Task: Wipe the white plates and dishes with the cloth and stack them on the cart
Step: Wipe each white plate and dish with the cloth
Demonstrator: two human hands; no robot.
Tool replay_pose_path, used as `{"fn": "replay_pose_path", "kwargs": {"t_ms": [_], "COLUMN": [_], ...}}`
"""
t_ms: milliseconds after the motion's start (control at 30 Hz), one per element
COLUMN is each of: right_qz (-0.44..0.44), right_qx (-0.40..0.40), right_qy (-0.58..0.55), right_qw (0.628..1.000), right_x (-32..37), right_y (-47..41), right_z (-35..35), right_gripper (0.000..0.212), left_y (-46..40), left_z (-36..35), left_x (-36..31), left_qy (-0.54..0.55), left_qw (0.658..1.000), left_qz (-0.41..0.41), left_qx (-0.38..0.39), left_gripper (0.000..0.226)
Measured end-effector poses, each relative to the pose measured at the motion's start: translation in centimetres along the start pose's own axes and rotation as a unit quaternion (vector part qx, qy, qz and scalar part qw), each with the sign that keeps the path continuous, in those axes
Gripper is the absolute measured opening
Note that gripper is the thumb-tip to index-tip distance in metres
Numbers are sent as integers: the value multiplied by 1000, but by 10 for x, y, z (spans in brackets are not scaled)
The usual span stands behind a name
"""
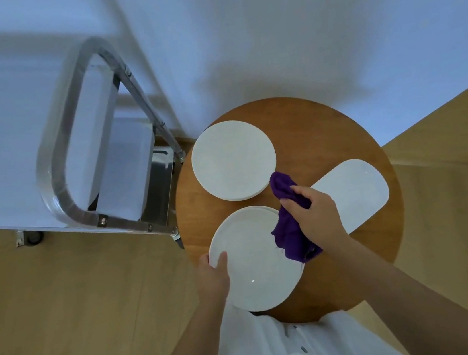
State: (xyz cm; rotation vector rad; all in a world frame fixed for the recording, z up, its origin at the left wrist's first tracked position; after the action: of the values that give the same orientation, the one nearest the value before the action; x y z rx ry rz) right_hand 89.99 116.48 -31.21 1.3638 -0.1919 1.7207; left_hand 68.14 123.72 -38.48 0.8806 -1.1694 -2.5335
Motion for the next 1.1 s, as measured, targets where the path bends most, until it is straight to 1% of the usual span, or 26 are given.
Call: {"fn": "replay_pose_path", "kwargs": {"t_ms": [67, 167, 267, 367, 500, 600, 700, 800, 967, 1100], "right_qz": [-7, -11, -16, -24, -27, -27, -32, -31, -31, -29], "right_qx": [8, 18, 23, 31, 40, 42, 37, 37, 34, 18], "right_qy": [-1, 1, 6, 1, 1, 1, -12, -10, -14, -36], "right_qw": [1000, 1000, 1000, 999, 999, 999, 999, 999, 999, 999], "right_x": [-1, -3, -6, -8, -7, -4, -2, -1, 0, 8], "right_y": [-1, 0, -3, -5, -12, -19, -26, -32, -46, -60], "right_z": [-4, -9, -12, -16, -23, -28, -32, -40, -56, -63], "right_gripper": [41, 40, 39, 38, 37, 36, 35, 35, 37, 38], "left_y": [-4, -8, -15, -22, -40, -63, -88, -114, -151, -161], "left_z": [-1, 1, 1, -7, -10, 0, 8, 14, 19, 16], "left_x": [-3, -9, -13, -14, -19, -43, -79, -107, -124, -130], "left_qy": [-61, -149, -196, -195, -170, -163, -128, -128, -145, -180], "left_qw": [998, 987, 979, 981, 985, 986, 991, 989, 987, 980], "left_qz": [-7, 2, 3, -9, 15, -5, -26, -72, -71, -82], "left_qx": [-17, -66, -61, -18, 38, 27, 11, 0, 2, 11], "left_gripper": [40, 35, 37, 46, 59, 66, 62, 57, 71, 70]}}
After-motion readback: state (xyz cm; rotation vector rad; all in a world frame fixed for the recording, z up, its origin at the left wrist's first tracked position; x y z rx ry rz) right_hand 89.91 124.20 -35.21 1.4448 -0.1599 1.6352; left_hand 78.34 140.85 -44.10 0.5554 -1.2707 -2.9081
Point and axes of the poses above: each hand's wrist, its own y-axis away from the middle knuckle, its own z-axis out of the back of the hand, x = y × z, the point moved 3 cm from there along -y, towards the middle knuckle, and after that the axes turned 11 degrees about -y, right-handed, at the moved point
